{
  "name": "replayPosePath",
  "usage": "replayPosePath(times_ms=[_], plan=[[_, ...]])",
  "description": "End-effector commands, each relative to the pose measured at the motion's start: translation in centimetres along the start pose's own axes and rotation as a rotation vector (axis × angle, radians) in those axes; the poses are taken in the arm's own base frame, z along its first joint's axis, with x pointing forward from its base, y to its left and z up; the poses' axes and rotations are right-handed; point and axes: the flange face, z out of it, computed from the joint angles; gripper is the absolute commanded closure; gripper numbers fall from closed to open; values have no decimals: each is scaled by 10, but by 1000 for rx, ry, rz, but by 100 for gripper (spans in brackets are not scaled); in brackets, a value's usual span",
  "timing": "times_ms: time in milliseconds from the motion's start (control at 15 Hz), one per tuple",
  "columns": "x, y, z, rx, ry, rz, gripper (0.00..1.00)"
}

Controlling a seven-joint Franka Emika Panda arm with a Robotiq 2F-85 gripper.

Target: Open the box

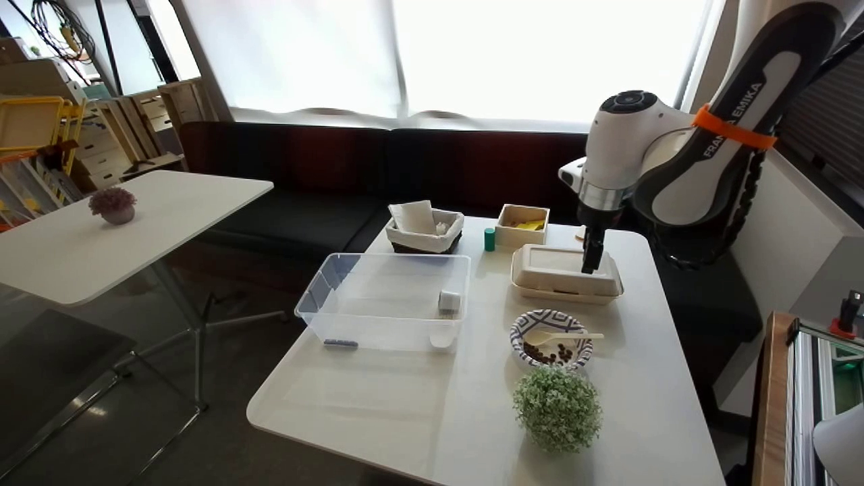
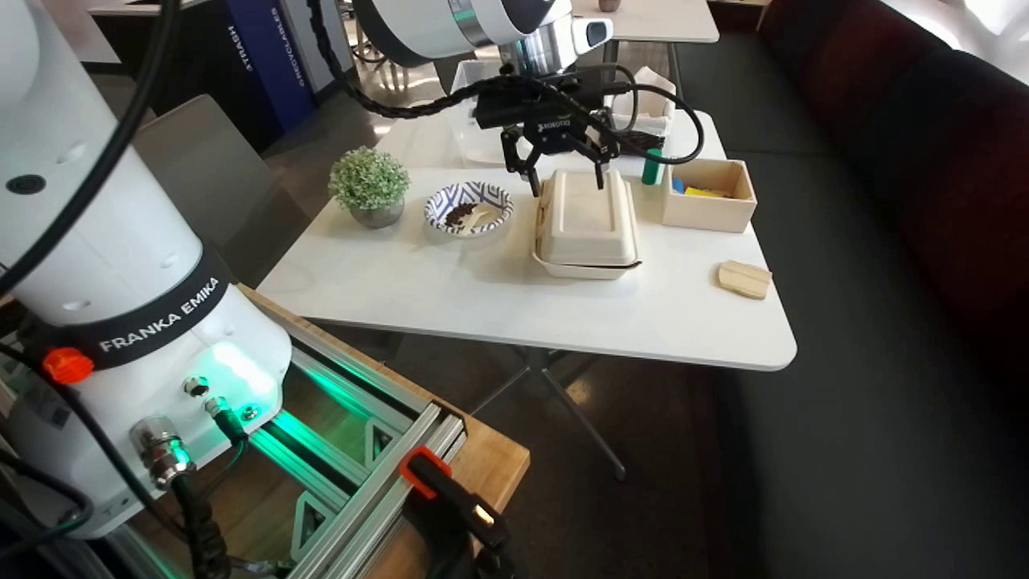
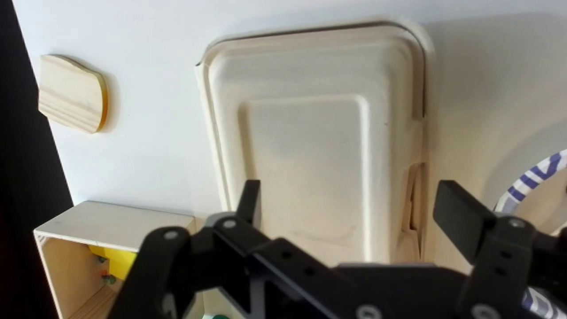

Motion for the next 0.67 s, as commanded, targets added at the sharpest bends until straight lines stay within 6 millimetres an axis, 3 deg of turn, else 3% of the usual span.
replayPosePath(times_ms=[0,600], plan=[[0,0,0,-1,1,0,0],[16,-3,18,-3,-7,-9,0]])
